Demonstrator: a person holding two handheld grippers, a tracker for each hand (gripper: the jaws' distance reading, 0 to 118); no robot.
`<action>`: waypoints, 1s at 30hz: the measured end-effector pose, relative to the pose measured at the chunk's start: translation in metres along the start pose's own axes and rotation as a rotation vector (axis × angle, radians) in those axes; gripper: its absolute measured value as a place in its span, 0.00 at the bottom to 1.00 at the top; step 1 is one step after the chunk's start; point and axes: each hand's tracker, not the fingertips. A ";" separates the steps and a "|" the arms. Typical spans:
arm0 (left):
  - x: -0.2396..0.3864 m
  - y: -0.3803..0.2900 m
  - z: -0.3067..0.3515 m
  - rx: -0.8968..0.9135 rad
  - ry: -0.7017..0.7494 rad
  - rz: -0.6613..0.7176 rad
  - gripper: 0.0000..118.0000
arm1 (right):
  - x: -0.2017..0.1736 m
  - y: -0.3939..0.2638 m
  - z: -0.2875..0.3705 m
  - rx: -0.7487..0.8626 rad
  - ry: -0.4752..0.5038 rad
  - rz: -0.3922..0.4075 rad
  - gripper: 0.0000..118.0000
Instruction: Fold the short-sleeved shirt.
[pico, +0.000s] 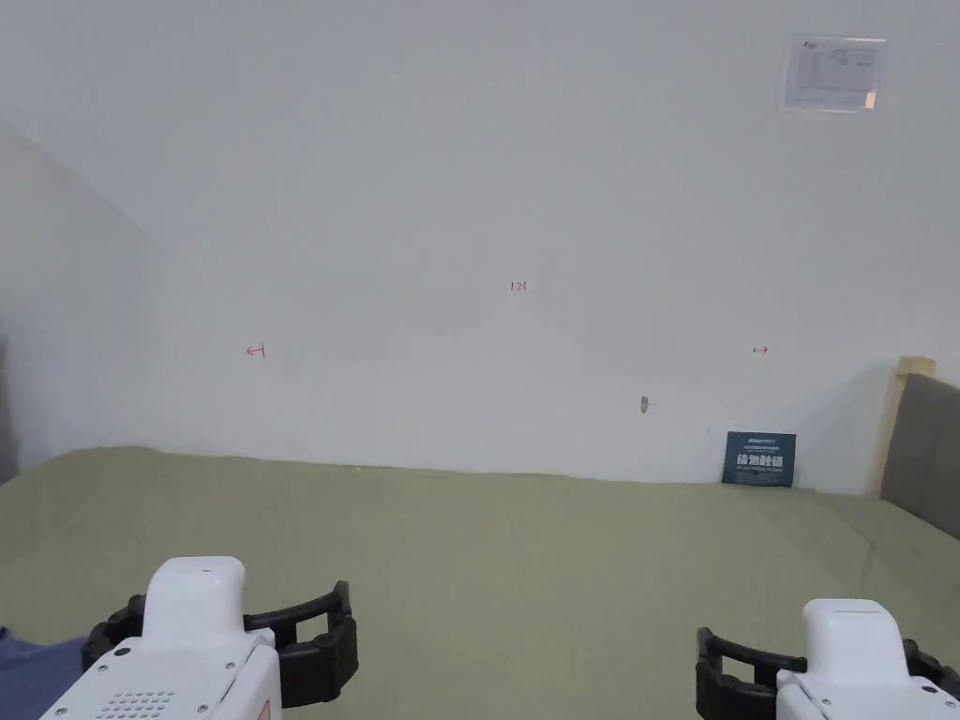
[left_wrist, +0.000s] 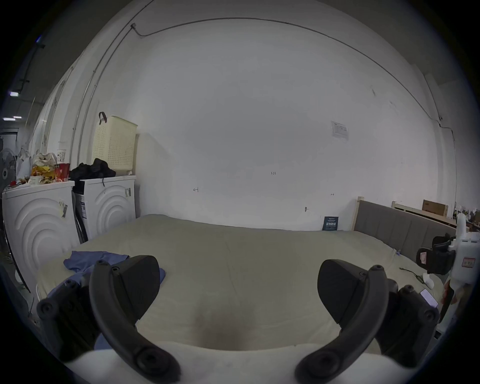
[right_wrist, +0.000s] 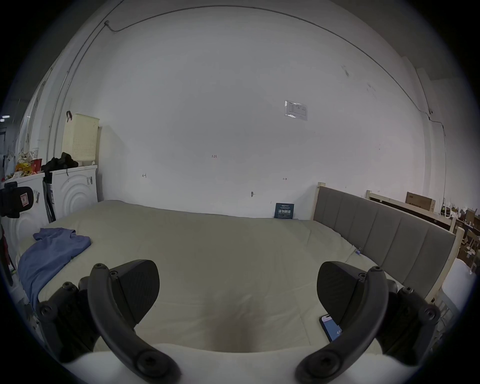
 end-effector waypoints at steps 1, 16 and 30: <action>0.000 0.000 0.001 0.004 0.000 -0.005 1.00 | 0.000 0.000 0.000 0.000 0.001 -0.001 1.00; 0.002 -0.002 0.004 0.021 0.043 0.000 1.00 | 0.004 -0.006 0.004 0.027 -0.018 -0.035 1.00; 0.004 0.004 0.004 0.018 0.026 0.031 1.00 | 0.005 -0.003 0.006 0.024 0.010 -0.023 1.00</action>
